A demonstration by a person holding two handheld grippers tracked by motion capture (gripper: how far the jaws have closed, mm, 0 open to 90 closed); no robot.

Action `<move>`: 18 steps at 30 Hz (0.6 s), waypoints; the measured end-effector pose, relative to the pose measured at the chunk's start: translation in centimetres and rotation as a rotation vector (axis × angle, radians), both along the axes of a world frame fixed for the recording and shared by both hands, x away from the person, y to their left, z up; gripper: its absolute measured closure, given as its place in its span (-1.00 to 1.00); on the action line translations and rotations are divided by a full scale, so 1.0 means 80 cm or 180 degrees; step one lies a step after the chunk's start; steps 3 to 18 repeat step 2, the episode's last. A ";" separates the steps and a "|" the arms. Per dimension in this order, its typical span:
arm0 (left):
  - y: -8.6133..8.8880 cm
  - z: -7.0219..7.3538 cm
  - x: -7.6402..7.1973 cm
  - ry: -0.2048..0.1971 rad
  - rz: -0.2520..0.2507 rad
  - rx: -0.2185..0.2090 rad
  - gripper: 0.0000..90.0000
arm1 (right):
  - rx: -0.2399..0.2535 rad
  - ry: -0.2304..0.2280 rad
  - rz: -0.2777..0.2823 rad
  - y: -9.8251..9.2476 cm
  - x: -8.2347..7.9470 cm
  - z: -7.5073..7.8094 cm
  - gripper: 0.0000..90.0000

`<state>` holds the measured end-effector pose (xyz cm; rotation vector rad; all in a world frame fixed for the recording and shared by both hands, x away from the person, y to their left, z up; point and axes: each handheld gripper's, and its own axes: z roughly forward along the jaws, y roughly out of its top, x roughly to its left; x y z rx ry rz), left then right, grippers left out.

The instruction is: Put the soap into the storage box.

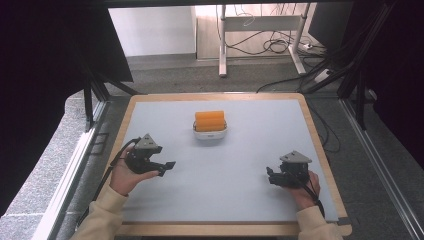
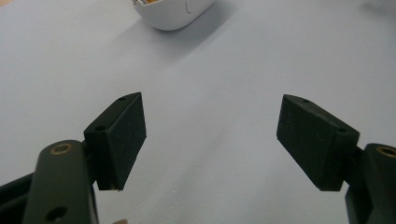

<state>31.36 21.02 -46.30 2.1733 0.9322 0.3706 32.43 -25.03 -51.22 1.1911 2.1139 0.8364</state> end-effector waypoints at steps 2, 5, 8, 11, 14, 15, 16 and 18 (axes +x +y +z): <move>0.001 -0.001 0.000 0.0011 0.0017 -0.0012 -0.48 | 0.0024 -0.0031 -0.0002 -0.001 -0.001 0.001 -0.64; 0.001 -0.001 0.000 0.0011 0.0017 -0.0012 -0.48 | 0.0024 -0.0031 -0.0002 -0.001 -0.001 0.001 -0.64; 0.001 -0.001 0.000 0.0011 0.0017 -0.0012 -0.48 | 0.0024 -0.0031 -0.0002 -0.001 -0.001 0.001 -0.64; 0.001 -0.001 0.000 0.0011 0.0017 -0.0012 -0.48 | 0.0024 -0.0031 -0.0002 -0.001 -0.001 0.001 -0.64; 0.001 -0.001 0.000 0.0011 0.0017 -0.0012 -0.48 | 0.0024 -0.0031 -0.0002 -0.001 -0.001 0.001 -0.64; 0.001 -0.001 0.000 0.0011 0.0017 -0.0012 -0.48 | 0.0024 -0.0031 -0.0002 -0.001 -0.001 0.001 -0.64; 0.001 -0.001 0.000 0.0011 0.0017 -0.0012 -0.48 | 0.0024 -0.0031 -0.0002 -0.001 -0.001 0.001 -0.64; 0.001 -0.001 0.000 0.0011 0.0017 -0.0012 -0.48 | 0.0024 -0.0031 -0.0002 -0.001 -0.001 0.001 -0.64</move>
